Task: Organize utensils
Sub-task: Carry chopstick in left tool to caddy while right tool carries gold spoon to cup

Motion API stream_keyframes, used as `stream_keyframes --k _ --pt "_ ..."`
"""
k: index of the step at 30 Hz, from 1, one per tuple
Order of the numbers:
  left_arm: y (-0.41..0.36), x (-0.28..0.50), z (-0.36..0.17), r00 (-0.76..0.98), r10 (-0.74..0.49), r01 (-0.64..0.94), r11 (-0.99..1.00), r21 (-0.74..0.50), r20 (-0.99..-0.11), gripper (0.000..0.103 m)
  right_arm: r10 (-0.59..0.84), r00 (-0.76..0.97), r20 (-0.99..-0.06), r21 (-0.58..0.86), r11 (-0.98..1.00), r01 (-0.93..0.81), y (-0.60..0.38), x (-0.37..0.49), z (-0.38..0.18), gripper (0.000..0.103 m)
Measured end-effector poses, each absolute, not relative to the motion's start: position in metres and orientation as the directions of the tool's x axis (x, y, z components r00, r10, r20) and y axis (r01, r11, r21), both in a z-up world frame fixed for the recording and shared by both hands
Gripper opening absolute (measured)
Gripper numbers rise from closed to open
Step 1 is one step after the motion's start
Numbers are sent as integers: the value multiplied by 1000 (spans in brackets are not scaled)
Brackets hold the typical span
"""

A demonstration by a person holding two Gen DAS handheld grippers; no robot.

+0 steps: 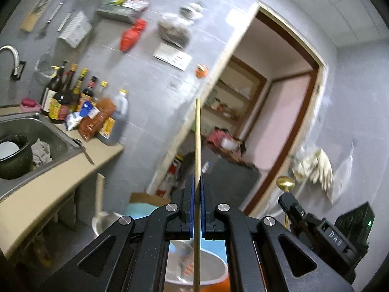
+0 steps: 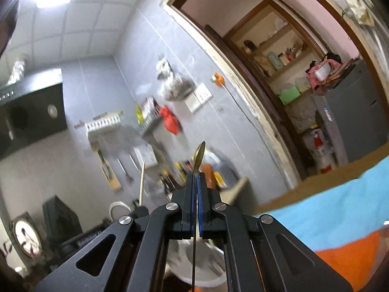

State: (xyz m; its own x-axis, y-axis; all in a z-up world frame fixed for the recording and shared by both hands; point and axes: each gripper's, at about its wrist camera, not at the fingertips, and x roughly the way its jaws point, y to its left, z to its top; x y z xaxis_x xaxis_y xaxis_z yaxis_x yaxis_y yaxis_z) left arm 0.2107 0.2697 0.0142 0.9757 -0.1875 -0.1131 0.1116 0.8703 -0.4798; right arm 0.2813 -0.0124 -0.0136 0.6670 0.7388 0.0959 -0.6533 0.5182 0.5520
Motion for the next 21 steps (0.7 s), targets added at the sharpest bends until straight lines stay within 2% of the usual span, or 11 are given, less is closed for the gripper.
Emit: stream_keyframes --k 10,21 --pt "335 222 12 987 -156 114 844 -523 -36 2 706 699 115 583 521 -623 23 295 -30 0" --pt "348 239 -13 987 -155 148 837 -527 31 2 674 735 66 467 630 -620 40 288 -43 0"
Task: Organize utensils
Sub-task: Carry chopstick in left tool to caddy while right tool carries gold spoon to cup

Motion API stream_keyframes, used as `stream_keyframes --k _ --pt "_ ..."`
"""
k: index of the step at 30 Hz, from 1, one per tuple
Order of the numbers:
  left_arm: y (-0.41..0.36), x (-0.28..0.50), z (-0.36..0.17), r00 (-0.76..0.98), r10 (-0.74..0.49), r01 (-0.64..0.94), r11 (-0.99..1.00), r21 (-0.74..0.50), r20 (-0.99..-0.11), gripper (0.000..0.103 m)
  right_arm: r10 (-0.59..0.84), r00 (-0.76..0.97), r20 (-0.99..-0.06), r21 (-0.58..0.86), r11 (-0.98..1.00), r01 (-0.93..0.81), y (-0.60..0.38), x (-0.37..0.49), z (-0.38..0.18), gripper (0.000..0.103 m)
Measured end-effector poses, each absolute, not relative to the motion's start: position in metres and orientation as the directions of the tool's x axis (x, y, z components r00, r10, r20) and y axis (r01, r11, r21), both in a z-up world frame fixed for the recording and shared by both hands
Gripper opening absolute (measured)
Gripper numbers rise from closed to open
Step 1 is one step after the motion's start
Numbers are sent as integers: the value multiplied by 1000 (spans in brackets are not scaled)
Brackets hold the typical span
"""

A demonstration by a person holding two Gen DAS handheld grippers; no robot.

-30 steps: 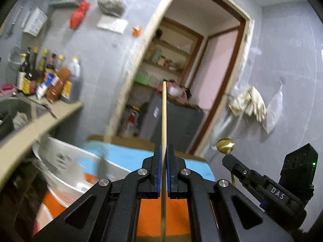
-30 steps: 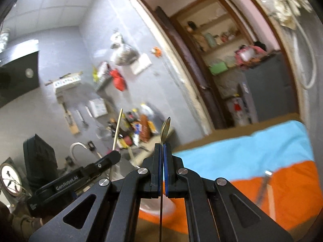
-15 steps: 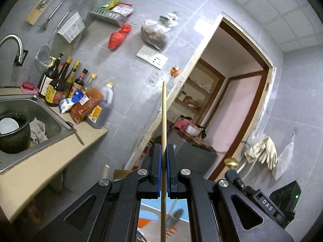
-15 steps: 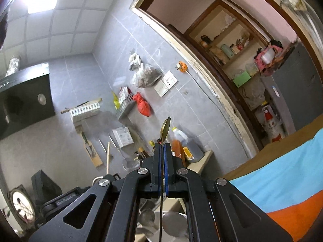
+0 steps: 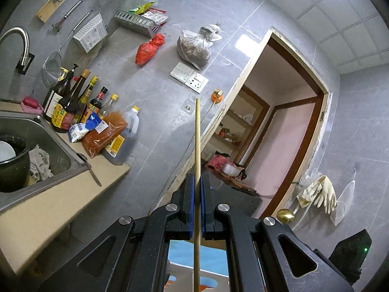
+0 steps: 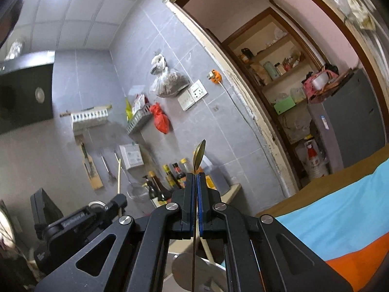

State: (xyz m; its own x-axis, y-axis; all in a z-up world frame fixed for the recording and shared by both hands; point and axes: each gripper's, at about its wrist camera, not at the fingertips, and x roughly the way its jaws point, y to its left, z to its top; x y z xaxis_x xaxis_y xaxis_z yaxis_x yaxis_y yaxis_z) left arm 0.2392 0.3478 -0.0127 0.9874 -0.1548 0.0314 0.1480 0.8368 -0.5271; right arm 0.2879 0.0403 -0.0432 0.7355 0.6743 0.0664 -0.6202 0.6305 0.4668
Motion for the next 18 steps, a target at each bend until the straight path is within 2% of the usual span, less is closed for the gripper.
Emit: stream_keyframes --k 9,18 --pt "322 243 -31 986 -151 166 891 -422 69 2 660 751 19 366 694 -620 48 279 -59 0" --pt "303 248 -47 986 -147 164 932 -323 76 3 667 745 -8 342 702 -625 51 279 -70 1"
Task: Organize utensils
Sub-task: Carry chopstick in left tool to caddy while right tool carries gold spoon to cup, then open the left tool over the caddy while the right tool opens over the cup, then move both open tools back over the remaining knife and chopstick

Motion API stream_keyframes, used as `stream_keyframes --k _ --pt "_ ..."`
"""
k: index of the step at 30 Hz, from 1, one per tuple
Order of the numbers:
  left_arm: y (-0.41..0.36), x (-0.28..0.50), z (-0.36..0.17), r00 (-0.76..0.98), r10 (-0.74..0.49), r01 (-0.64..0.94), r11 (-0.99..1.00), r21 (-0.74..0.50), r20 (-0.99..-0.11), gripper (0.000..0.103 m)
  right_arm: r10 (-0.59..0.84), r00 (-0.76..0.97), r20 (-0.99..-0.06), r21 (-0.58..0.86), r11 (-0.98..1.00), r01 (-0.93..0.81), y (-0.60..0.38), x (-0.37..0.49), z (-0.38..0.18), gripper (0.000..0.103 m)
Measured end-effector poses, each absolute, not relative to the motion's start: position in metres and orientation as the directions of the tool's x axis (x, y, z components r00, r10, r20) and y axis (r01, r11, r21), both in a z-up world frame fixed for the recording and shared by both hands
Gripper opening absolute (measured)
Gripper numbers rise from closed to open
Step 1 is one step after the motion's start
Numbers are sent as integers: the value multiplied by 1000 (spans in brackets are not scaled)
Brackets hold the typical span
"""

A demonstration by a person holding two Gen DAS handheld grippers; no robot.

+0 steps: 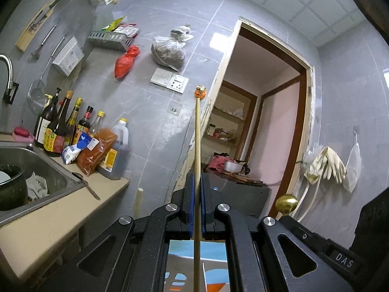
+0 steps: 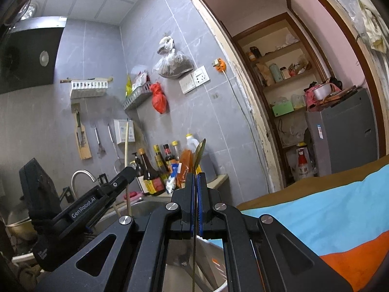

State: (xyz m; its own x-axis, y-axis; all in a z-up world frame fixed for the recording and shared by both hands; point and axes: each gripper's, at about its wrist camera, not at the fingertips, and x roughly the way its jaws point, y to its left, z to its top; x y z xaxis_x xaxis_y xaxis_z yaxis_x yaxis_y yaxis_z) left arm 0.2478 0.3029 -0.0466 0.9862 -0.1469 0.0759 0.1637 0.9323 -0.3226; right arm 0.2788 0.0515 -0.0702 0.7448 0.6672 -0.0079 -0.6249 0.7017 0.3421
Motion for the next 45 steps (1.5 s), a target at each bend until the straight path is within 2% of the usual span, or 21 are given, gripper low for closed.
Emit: stream_keyframes --k 7,18,20,22,24,27,30,35,39,44,45 --pt "289 242 -52 987 -141 157 956 -248 78 3 666 746 -30 340 708 -619 51 279 -75 2" --pt "291 237 -51 989 -146 148 963 -226 23 3 672 738 -62 338 710 -618 50 277 -76 2" --pt "292 236 -51 988 -153 151 962 -226 8 5 672 738 -65 337 711 -617 50 277 -78 3" --pt "294 235 -51 987 -158 153 960 -233 -3 15 673 737 -69 340 710 -617 49 276 -78 6" --pt "296 233 -51 987 -158 151 957 -247 -9 20 673 736 -72 339 711 -616 49 276 -78 6" --pt "298 231 -48 987 -159 148 952 -267 -21 21 673 737 -70 340 710 -616 49 276 -78 7" --pt "299 228 -41 987 -155 139 950 -281 -34 34 668 742 -64 340 713 -613 48 273 -75 17" --pt "294 223 -22 990 -119 94 960 -264 -81 38 642 762 -84 326 740 -588 40 270 -57 24" --pt "283 218 -6 990 -90 64 971 -231 -104 55 612 787 -83 320 764 -560 22 262 -38 50" --pt "259 205 15 990 -68 42 978 -204 -122 77 575 813 -90 306 793 -527 -10 251 -14 64" --pt "253 202 19 990 -67 42 979 -200 -124 80 567 819 -91 302 799 -520 -16 249 -9 72"
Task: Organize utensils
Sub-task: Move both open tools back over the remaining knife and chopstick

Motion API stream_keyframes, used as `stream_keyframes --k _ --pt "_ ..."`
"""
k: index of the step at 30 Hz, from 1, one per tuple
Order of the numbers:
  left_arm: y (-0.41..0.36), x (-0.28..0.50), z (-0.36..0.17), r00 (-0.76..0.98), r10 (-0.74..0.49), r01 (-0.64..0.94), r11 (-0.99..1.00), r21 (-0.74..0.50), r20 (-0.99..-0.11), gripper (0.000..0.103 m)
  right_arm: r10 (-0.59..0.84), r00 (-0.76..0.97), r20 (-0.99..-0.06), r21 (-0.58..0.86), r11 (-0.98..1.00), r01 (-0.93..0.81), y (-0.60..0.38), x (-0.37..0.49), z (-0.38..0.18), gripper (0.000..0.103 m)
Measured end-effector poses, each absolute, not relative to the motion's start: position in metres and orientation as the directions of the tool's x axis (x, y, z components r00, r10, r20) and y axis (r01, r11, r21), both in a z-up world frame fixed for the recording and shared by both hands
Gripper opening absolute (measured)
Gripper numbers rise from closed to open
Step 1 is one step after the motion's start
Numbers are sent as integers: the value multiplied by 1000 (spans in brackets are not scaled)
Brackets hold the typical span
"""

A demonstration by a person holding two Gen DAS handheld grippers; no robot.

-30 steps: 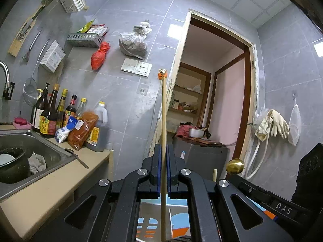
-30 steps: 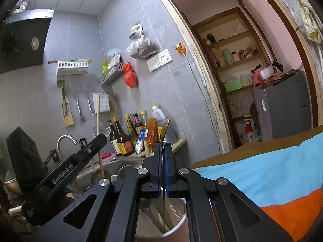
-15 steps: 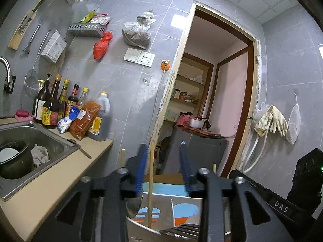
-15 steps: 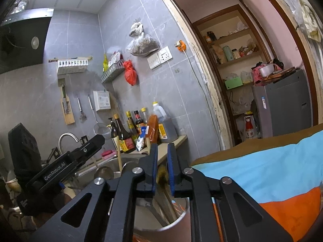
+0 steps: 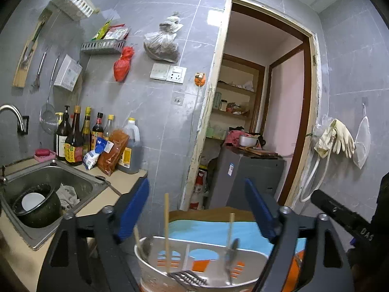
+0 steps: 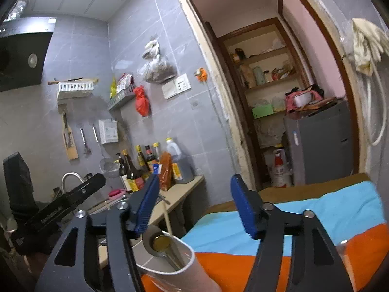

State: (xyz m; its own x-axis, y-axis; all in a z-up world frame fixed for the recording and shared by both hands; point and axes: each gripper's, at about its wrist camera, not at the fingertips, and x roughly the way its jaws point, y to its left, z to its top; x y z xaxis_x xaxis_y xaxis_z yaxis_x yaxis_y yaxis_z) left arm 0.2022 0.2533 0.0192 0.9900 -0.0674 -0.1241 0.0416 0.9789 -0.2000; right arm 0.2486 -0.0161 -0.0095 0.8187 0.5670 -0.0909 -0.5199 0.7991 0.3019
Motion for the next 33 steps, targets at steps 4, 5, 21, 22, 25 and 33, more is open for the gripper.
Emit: stream_keyframes --k 4,5,21,22,25,33 --pt "228 193 30 987 -86 60 981 -184 -137 90 543 834 -98 292 817 -498 -43 238 7 84" --pt "221 191 33 986 -90 65 982 -175 -141 91 541 835 -102 292 819 -495 -48 236 9 86" --pt "112 179 21 951 -184 158 980 -122 -248 96 453 867 -209 263 879 -397 -146 202 7 103" --pt "104 182 17 941 -205 179 977 -121 -268 96 448 867 -219 263 883 -390 -151 201 4 103" --pt "82 188 2 911 -255 228 966 -118 -325 96 420 867 -268 266 897 -353 -169 203 -8 103" --pt "43 205 -43 845 -296 272 955 -118 -445 96 346 852 -393 269 929 -253 -205 218 -46 103"
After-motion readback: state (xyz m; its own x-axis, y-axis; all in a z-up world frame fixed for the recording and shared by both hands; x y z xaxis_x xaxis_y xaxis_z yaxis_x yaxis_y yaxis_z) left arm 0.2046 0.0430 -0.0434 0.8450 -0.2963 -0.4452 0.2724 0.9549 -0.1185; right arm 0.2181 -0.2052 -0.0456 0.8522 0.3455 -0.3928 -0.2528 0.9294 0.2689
